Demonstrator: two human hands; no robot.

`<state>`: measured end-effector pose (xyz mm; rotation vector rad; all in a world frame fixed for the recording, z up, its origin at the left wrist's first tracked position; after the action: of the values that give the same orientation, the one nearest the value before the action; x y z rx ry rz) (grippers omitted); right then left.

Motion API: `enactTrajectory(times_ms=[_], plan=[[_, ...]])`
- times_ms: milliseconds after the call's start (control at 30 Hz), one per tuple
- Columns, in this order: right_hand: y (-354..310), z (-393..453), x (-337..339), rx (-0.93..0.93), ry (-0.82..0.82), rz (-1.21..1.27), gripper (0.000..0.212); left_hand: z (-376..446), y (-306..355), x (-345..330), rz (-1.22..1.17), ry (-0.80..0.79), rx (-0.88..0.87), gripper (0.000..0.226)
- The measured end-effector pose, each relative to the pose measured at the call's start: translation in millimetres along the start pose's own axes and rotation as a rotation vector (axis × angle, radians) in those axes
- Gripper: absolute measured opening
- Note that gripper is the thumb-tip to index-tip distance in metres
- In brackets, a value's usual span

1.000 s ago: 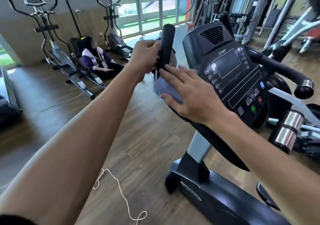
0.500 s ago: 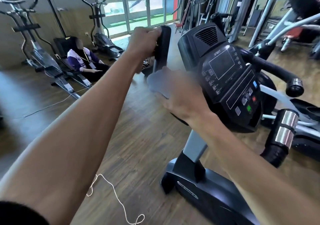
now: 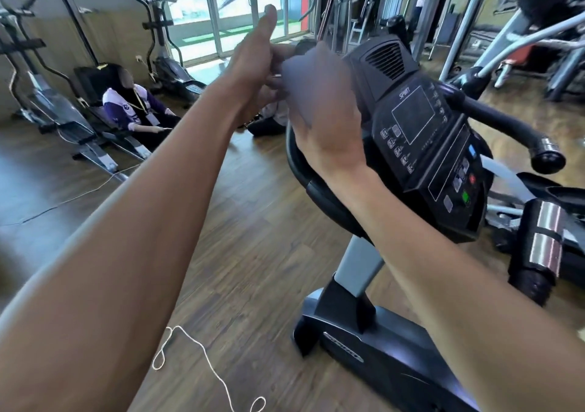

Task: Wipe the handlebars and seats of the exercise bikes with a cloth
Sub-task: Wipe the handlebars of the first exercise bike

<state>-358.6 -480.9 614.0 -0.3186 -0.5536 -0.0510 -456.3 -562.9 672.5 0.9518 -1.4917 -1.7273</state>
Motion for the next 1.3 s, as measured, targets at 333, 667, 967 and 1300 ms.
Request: enactTrajectory(times_ms=[333, 667, 967, 1300], plan=[[-8.9, 15.7, -5.7, 0.143, -0.197, -0.148, 0.069, 10.4, 3.0, 10.8, 0.055, -0.081, -0.011, 0.084], [-9.9, -6.1, -10.0, 0.162, -0.128, -0.174, 0.071, 12.8, -4.3, 8.9, -0.009, -0.172, -0.024, 0.091], [-11.2, 24.2, -8.6, 0.083, -0.062, -0.167, 0.071, 14.8, -1.5, 13.2, -0.071, -0.142, -0.084, 0.093], [-6.7, 40.5, -8.4, 0.189, -0.128, -0.245, 0.075, 29.2, -7.1, 11.4, -0.066, -0.174, -0.096, 0.103]])
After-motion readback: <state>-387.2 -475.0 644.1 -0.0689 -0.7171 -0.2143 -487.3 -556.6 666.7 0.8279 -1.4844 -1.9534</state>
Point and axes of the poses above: each hand's wrist, its own z-axis towards the middle knuckle, its own x-axis out of the back of the hand, y = z × x, the point moved 2 cm from there along z, towards the middle knuckle, and after that the axes turned 9 degrees about -z, right-handed, at the moved point
